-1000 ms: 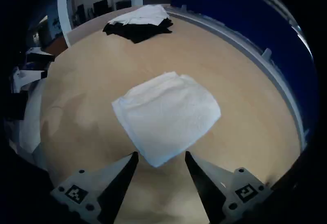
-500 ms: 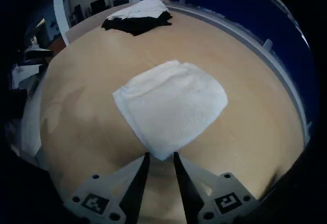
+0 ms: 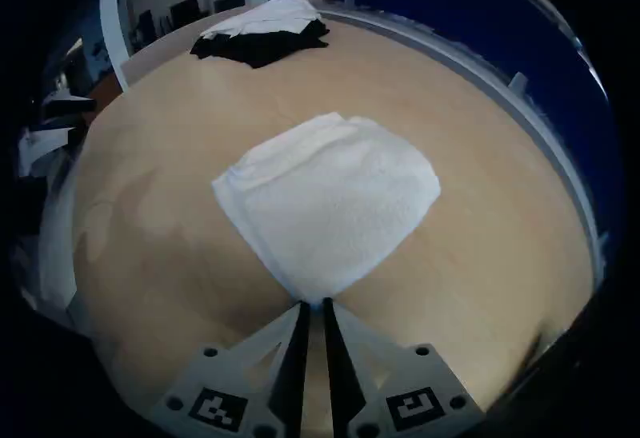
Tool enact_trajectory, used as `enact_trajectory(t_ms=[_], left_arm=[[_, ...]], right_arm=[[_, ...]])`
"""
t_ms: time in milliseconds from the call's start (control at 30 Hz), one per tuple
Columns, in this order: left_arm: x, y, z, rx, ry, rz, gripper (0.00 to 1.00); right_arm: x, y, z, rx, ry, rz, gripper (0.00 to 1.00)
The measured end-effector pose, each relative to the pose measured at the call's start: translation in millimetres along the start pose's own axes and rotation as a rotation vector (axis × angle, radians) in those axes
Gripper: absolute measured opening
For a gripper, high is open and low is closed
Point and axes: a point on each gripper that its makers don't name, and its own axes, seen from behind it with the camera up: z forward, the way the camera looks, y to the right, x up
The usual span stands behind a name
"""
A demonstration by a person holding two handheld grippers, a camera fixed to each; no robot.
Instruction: Fold towel
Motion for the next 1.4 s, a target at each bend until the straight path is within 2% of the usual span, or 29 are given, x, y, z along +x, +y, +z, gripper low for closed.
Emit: enact_trajectory(t_ms=[67,133,400,700,1033,1400], left_arm=[[0,-0.2,0.4,0.001,0.000,0.001,0.98],[0,-0.1,0.5,0.001,0.000,0.002,0.98],[1,1.5,-0.3,-0.001,-0.001,0.007,0.98],[5,2.8,-2.3,-0.003,0.004,0.013,0.98],[16,4.4,-3.9,-0.005,0.023,0.016,0.98],[36,11.7,-5.9,-0.017,0.056,0.031,0.98]], right_arm=[[1,-1,-0.2,0.006,0.003,0.001,0.04],[1,-1,-0.5,0.011,0.006,0.001,0.03],[5,-1,-5.0,0.013,0.026,-0.024,0.03],[32,6,-22.4,-0.024,0.100,-0.045,0.03],[87,23,-67.4,-0.078,0.223,-0.078,0.03],[134,47,-117.9,-0.146,0.312,-0.118,0.03]])
